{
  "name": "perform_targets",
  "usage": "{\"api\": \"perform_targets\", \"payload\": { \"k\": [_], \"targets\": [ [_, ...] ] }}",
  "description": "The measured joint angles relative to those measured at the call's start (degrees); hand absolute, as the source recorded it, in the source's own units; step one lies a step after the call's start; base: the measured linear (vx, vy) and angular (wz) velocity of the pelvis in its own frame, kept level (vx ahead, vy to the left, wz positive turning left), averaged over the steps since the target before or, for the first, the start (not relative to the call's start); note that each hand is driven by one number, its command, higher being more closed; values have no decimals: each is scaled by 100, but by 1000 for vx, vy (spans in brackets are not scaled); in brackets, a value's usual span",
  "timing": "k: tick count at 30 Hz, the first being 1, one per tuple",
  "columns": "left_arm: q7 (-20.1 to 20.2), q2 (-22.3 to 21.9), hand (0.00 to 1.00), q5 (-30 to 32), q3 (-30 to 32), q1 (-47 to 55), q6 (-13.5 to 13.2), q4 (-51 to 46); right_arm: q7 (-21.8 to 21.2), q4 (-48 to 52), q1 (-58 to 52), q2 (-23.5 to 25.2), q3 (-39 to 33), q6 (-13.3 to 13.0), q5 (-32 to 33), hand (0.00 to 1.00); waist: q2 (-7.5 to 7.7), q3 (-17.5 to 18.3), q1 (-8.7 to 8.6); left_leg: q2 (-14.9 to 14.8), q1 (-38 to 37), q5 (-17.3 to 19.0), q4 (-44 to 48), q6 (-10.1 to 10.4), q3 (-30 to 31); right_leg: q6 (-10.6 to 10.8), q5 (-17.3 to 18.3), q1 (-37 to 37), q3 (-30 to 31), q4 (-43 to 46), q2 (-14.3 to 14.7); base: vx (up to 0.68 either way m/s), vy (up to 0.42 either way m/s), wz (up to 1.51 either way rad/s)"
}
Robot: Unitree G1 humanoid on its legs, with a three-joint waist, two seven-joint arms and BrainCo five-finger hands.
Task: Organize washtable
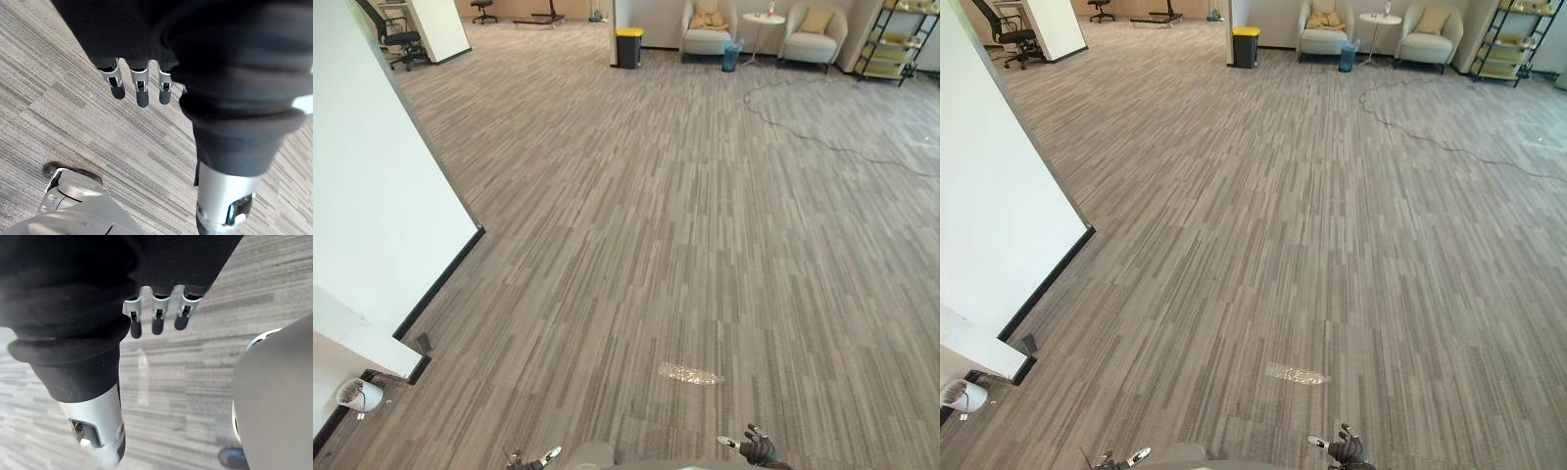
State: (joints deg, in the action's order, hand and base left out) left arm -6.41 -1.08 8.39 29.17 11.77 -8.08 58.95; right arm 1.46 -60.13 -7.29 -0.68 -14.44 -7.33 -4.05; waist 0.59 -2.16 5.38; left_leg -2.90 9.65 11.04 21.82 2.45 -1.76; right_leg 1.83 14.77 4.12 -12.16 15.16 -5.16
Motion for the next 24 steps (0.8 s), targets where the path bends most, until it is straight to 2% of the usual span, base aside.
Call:
{"api": "perform_targets", "payload": {
  "k": [3, 5, 7, 9, 12, 14, 16, 17, 18, 19, 20, 22, 23, 24],
  "targets": [
    [-3, 53, 0, 0, 11, 6, 0, -17, -8, 5, -30, 62, 148, 3, -3, 0, 177, -1, 23, 120, -24, 33, 128, -64, -118, 116, -136, 130, 157, -275, -105, 214, 142, -2],
    [-2, 39, 0, 0, 15, 84, 1, -19, -5, 5, -33, 60, 150, 2, -4, 0, 147, -25, 39, 106, -173, 37, 162, -73, -261, 100, -254, 233, 427, -337, -107, 144, 112, -18],
    [-7, 24, 0, 0, 29, 129, 1, -18, -6, 3, -46, 59, 145, 1, -6, 0, 119, 6, 46, 88, -266, 98, 206, -174, -341, 122, -284, 294, 634, -362, -102, 95, 64, -26],
    [-6, 19, 0, -2, 67, 119, -2, -15, -12, -49, -46, 36, 106, 1, -10, 0, 114, 91, 84, 68, -270, 109, 126, -184, -352, 303, -431, 249, 848, -489, -107, 62, 35, -28],
    [-6, 17, 0, -3, 68, 85, 0, 20, -14, -212, -41, -27, -82, 3, -13, 0, 69, 135, 168, 170, -329, 179, -235, -290, -286, 296, -450, 102, 977, -498, -114, 7, 56, -28],
    [-6, 23, 0, -2, 44, 79, 2, 90, -18, -262, -25, -56, -263, -1, -5, 0, 32, 154, 163, 221, -359, 185, -467, -313, -260, 317, -437, -168, 1079, -49, -136, -55, 83, -11],
    [-3, 74, 0, 1, -82, 113, 9, 138, -28, -254, -22, -56, -376, -11, 0, 0, 36, 153, 141, 408, -684, 165, -810, -386, -27, 379, -418, -744, 1188, 1381, -214, -27, 80, 2],
    [-2, 84, 0, 2, -170, 138, 9, 138, -28, -254, -22, -47, -383, -15, -1, 0, 30, 142, 115, 446, -751, 155, -832, -402, -6, 405, -434, -854, 1238, 1688, -244, 42, 97, 19],
    [11, 175, 0, 14, -279, 211, 10, 145, -20, -258, -14, -19, -378, -18, -5, 0, 121, 170, 33, 523, -862, 134, -859, -467, 24, 432, -455, -988, 1242, 2127, -334, 94, 61, 24],
    [9, 212, 0, 16, -282, 230, 13, 168, -21, -307, 1, 13, -375, -14, -6, 0, 170, 217, 3, 553, -1015, 155, -925, -519, 54, 364, -501, -1023, 1208, 2393, -395, 109, 41, 18],
    [3, 218, 0, 15, -282, 241, 15, 196, -22, -332, 8, 19, -376, -16, -8, 0, 140, 235, 1, 540, -1073, 167, -945, -540, 59, 295, -439, -1023, 1184, 2458, -390, 117, 15, 4],
    [3, 259, 0, 21, -384, 239, 18, 274, -34, -422, 108, 12, -375, -20, -5, 0, 115, 238, -107, 403, -1063, 167, -924, -603, 140, 102, 131, -1154, 875, 2028, -311, 127, -26, 5],
    [4, 259, 0, 21, -383, 236, 18, 311, -36, -436, 173, 7, -378, -12, -4, 0, 90, 232, -154, 322, -1054, 165, -910, -599, 182, 73, 219, -1217, 761, 1860, -228, 195, -118, 7],
    [6, 235, 0, 21, -386, 199, 29, 371, -39, -423, 197, -11, -370, -11, -11, 0, 1, 186, -173, 87, -1125, 151, -881, -533, 164, 57, 258, -1326, 552, 1566, -33, 130, -98, 2]
  ]
}}
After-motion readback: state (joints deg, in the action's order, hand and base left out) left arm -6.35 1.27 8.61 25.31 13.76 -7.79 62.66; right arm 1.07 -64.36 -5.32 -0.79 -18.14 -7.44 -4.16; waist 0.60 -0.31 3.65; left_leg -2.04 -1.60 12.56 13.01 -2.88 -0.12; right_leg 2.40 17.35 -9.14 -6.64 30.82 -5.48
